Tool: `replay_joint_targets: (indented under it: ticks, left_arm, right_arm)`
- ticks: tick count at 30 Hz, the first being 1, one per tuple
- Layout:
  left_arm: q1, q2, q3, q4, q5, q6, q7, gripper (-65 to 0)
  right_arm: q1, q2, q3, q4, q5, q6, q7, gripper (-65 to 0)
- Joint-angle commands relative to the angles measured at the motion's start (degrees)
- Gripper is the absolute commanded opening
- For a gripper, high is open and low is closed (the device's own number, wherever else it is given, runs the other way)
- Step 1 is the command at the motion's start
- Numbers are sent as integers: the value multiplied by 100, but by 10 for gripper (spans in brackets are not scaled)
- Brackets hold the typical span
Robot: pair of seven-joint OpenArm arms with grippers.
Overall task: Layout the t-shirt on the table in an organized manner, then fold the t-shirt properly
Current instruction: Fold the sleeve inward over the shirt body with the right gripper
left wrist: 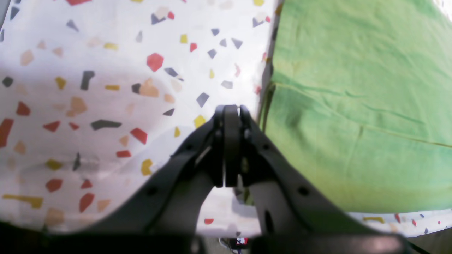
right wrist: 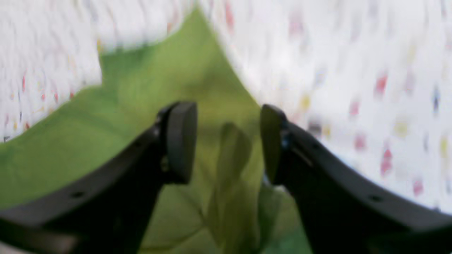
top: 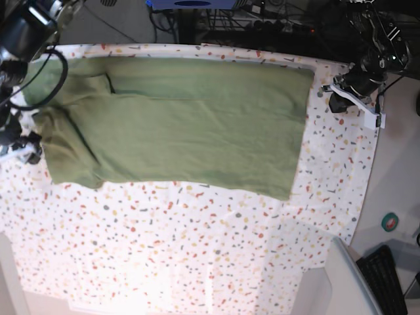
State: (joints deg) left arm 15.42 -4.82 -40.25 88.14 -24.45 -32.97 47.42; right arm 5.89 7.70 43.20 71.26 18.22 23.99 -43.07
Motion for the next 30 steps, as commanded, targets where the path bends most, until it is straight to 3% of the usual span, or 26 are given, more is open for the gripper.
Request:
replay_joint_targets:
  ticks: [1, 4, 9, 25, 30]
  left_arm:
    - [1, -59, -15, 87, -100, -13, -105, -650]
    - [18, -59, -15, 87, -100, -13, -105, -650]
    - [27, -59, -15, 87, -100, -13, -105, -650]
    - [27, -68, -15, 87, -83, -13, -105, -650]
    - [36, -68, -15, 87, -74, -13, -105, -650]
  right_arm:
    - [215, 245, -157, -282, 99, 32, 109, -312]
    - [611, 641, -738, -1197, 99, 32, 487, -305]
    - [919, 1001, -1678, -2322, 99, -3, 1243, -305]
    - [971, 1115, -1898, -3025, 90, -3, 2070, -305]
    - [989, 1291, -2434, -3377, 90, -3, 2360, -306]
